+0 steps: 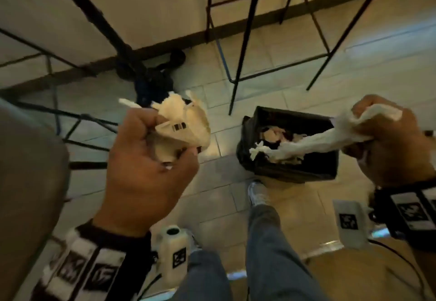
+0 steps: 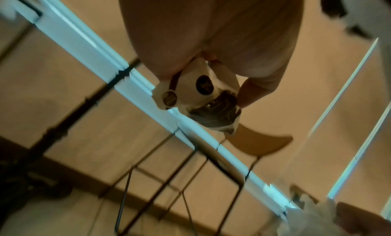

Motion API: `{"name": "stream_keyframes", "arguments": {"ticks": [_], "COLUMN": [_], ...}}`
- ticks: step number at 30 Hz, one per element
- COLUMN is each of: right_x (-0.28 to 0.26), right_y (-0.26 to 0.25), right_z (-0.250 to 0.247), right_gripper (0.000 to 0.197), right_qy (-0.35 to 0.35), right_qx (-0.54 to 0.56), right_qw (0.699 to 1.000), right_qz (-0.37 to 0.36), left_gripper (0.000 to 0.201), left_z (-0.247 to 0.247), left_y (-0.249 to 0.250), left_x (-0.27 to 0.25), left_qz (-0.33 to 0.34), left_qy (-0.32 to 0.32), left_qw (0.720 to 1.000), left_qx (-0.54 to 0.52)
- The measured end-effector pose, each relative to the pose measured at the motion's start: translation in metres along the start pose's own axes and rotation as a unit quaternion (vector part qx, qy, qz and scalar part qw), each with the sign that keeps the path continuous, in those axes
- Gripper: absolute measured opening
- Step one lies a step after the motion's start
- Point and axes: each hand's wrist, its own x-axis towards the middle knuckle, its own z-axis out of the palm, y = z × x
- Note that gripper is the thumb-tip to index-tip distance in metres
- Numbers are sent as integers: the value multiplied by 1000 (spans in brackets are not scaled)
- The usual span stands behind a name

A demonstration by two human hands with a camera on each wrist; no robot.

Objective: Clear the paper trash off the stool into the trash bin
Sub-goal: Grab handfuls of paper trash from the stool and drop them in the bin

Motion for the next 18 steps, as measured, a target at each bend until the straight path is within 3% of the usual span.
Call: {"name": "stream_keyframes", "arguments": {"ticks": [3, 5, 8, 12, 15, 18], "right_x": [27, 50, 80, 119, 141, 157], "right_y": [60, 113, 168, 238, 286, 323], "right_z": [-28, -56, -73, -85, -88, -87], "right_gripper": [32, 21, 21, 19, 26, 10], "right_qy": [14, 50, 34, 87, 104, 121], "right_qx": [-43, -57, -60, -68, -76, -80], "right_qw": [999, 995, 994, 981, 967, 948], "right_qz": [28, 70, 88, 159, 222, 283], "left_gripper": [40, 36, 33, 37, 40, 39], "left_z": [91, 156, 237, 324, 366, 393], "left_y": [-33, -64, -106, -152, -187, -216], "left_x": [29, 47, 56, 58, 54, 53], "left_qz": [-49, -77, -99, -123, -120, -129], "left_qy": [-131, -204, -294, -361, -378, -397], "left_qw": [990, 975, 949, 917, 908, 893], "left_qx": [-15, 36, 52, 113, 136, 168]}}
